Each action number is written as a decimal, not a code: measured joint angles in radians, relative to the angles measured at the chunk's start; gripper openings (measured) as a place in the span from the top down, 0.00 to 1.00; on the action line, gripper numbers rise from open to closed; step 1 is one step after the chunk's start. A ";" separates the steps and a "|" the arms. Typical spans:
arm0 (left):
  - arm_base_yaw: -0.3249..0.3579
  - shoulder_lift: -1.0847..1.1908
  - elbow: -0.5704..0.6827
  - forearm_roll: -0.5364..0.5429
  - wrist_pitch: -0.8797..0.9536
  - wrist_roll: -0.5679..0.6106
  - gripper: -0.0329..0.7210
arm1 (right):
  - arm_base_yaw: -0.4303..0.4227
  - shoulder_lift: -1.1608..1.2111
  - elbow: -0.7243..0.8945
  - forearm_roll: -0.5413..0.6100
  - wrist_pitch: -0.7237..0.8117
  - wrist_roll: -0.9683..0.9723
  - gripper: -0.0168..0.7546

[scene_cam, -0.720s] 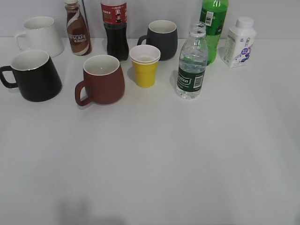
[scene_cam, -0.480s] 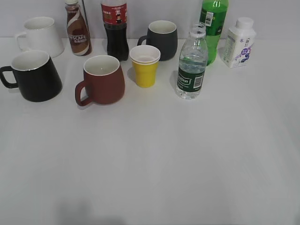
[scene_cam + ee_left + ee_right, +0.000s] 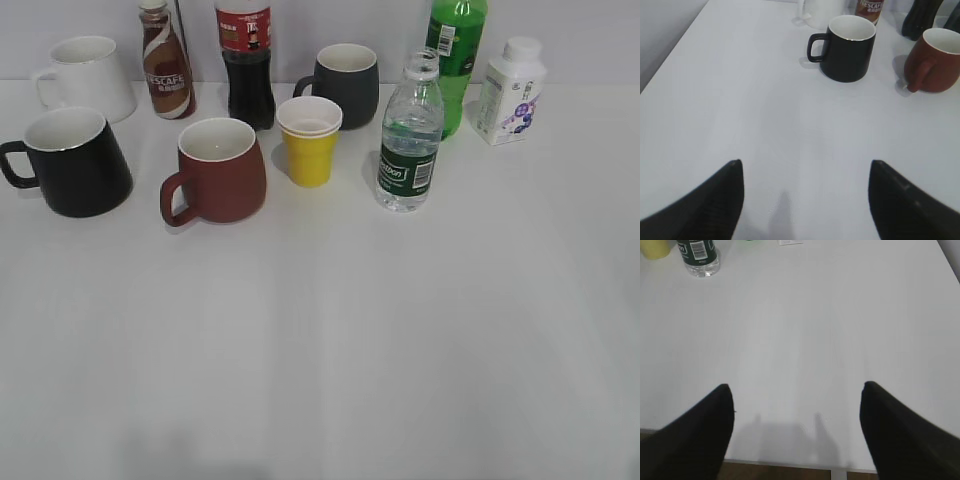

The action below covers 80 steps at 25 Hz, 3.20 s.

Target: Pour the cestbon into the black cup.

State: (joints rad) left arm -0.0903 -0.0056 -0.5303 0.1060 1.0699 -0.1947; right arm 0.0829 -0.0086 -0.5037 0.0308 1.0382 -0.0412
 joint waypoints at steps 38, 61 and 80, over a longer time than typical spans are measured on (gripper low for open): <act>0.058 0.969 -0.017 0.113 -1.346 0.000 0.33 | 0.000 0.000 0.000 0.000 0.000 0.000 0.22; 0.210 1.702 0.157 0.057 -2.199 0.000 0.34 | 0.000 0.000 0.000 0.000 0.000 0.000 0.22; 0.210 1.885 0.077 0.055 -2.275 0.048 0.37 | 0.000 0.000 0.000 0.000 0.000 0.000 0.22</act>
State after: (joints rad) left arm 0.1192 1.8790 -0.4533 0.1609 -1.2056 -0.1463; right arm 0.0829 -0.0086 -0.5037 0.0308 1.0382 -0.0412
